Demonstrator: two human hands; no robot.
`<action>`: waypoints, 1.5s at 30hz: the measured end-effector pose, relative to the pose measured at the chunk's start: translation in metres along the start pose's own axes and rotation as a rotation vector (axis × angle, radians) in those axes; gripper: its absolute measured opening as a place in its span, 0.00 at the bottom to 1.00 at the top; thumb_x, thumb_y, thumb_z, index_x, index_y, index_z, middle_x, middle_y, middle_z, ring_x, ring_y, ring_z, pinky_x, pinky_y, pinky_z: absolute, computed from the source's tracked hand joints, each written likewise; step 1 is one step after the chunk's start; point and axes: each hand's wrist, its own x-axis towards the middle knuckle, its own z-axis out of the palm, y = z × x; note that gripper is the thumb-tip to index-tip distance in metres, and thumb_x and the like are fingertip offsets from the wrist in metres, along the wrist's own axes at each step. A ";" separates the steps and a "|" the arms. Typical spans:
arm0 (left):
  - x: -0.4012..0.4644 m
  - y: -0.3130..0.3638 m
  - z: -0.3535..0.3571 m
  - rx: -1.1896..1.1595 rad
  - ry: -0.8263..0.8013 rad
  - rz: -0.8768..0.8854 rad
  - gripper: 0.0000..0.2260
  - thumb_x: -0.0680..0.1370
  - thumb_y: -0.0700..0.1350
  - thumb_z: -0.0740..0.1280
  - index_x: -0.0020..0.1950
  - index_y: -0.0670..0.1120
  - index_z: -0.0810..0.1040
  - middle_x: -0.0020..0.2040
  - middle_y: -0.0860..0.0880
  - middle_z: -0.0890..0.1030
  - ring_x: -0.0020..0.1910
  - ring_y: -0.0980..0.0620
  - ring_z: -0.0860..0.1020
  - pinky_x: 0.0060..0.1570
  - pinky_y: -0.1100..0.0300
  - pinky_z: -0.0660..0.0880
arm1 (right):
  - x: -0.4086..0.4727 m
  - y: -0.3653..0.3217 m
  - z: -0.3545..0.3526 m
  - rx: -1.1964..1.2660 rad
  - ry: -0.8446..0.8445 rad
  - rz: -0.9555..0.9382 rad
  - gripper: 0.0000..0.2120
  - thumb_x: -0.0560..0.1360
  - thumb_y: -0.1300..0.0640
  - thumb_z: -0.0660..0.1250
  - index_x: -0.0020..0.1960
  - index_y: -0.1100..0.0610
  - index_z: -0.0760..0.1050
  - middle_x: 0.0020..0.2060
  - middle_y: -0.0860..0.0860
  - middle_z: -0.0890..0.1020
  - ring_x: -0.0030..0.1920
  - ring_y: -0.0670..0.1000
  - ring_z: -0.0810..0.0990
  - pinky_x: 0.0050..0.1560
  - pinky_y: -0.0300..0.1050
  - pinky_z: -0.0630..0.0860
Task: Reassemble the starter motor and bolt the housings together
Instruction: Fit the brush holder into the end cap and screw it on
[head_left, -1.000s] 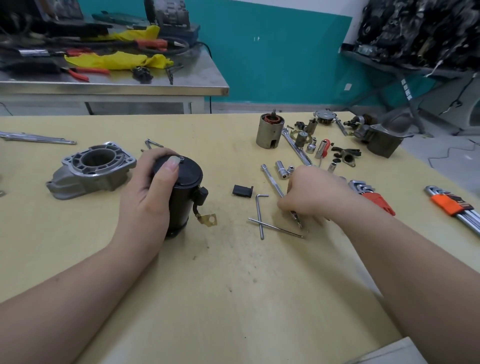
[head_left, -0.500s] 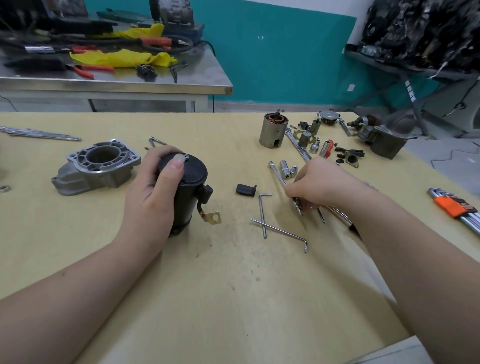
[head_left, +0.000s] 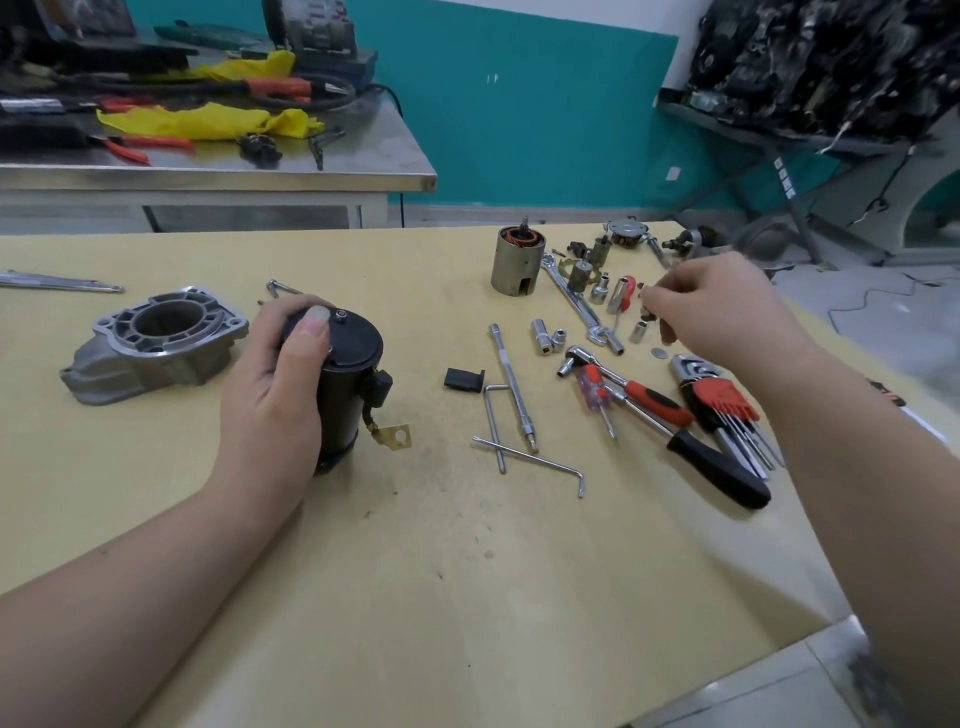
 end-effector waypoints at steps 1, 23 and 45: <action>0.000 0.000 0.001 0.003 -0.002 0.005 0.10 0.81 0.59 0.63 0.54 0.55 0.79 0.47 0.37 0.79 0.35 0.47 0.86 0.33 0.60 0.79 | -0.002 0.004 -0.001 -0.037 -0.016 0.004 0.11 0.80 0.46 0.68 0.44 0.48 0.83 0.30 0.47 0.84 0.31 0.46 0.81 0.34 0.46 0.77; 0.003 -0.003 0.007 0.025 -0.017 0.052 0.07 0.86 0.51 0.61 0.55 0.52 0.77 0.43 0.45 0.82 0.35 0.50 0.86 0.36 0.63 0.80 | -0.048 0.013 0.023 -0.103 -0.332 -0.239 0.19 0.74 0.61 0.69 0.60 0.43 0.82 0.44 0.42 0.82 0.42 0.46 0.82 0.47 0.50 0.83; 0.007 0.001 -0.063 0.507 0.043 0.139 0.12 0.81 0.67 0.59 0.58 0.63 0.74 0.52 0.63 0.81 0.53 0.58 0.80 0.50 0.58 0.75 | -0.092 -0.154 0.078 1.217 -0.423 -0.356 0.15 0.81 0.68 0.65 0.57 0.55 0.87 0.53 0.54 0.89 0.55 0.56 0.88 0.58 0.56 0.85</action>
